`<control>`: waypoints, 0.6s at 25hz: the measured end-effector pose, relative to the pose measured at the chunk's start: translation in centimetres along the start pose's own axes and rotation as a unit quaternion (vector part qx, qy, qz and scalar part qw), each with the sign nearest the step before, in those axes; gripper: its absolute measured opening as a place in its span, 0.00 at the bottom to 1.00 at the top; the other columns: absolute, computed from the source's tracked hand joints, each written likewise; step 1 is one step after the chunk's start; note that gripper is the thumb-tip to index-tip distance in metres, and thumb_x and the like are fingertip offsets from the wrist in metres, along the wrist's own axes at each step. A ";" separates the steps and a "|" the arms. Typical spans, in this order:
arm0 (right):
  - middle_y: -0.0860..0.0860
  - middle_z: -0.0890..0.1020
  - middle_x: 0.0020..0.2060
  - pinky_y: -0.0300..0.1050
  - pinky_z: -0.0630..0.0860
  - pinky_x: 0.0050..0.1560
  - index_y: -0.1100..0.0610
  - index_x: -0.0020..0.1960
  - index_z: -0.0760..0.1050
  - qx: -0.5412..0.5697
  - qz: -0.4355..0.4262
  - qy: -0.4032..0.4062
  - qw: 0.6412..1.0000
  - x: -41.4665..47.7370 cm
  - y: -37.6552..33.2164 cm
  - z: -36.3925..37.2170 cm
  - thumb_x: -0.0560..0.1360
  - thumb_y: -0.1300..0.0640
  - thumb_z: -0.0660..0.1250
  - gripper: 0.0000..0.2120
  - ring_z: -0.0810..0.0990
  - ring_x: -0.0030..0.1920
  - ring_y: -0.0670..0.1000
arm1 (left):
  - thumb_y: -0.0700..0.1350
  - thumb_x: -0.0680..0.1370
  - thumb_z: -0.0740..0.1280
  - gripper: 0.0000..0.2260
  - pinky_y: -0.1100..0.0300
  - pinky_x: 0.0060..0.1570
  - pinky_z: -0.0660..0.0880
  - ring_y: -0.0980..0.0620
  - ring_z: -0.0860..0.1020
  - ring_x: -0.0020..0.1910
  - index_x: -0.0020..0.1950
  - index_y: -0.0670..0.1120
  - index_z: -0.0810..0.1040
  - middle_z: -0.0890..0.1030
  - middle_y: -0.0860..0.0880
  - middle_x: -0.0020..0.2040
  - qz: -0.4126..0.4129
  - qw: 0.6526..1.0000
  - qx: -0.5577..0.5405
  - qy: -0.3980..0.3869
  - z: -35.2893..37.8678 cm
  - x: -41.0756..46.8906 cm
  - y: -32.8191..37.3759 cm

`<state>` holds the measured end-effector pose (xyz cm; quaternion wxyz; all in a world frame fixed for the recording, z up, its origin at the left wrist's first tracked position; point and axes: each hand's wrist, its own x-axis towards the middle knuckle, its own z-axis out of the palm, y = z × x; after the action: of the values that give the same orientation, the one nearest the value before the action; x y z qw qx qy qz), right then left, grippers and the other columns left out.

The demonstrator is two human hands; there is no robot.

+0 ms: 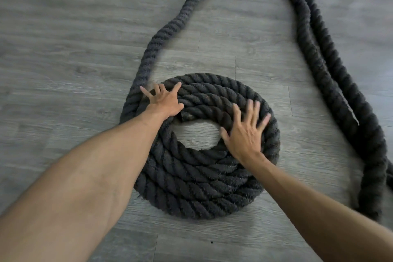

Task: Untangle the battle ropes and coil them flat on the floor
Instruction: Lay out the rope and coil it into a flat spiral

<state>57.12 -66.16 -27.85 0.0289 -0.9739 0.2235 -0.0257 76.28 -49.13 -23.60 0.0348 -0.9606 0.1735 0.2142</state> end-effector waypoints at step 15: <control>0.68 0.39 0.78 0.81 0.41 0.69 0.47 0.82 0.42 -0.024 0.034 -0.132 0.990 9.2 1.9 1.5 0.75 0.24 0.43 0.43 0.33 0.77 0.68 | 0.74 0.74 0.42 0.39 0.28 0.70 0.43 0.35 0.45 0.78 0.80 0.53 0.50 0.47 0.34 0.79 0.034 0.990 -0.020 0.135 3.2 5.0 -1.6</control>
<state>64.65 -71.85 -29.11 0.0355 -0.9611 0.2511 0.1091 79.76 -48.72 -28.65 -0.0150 -0.9748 0.2046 0.0871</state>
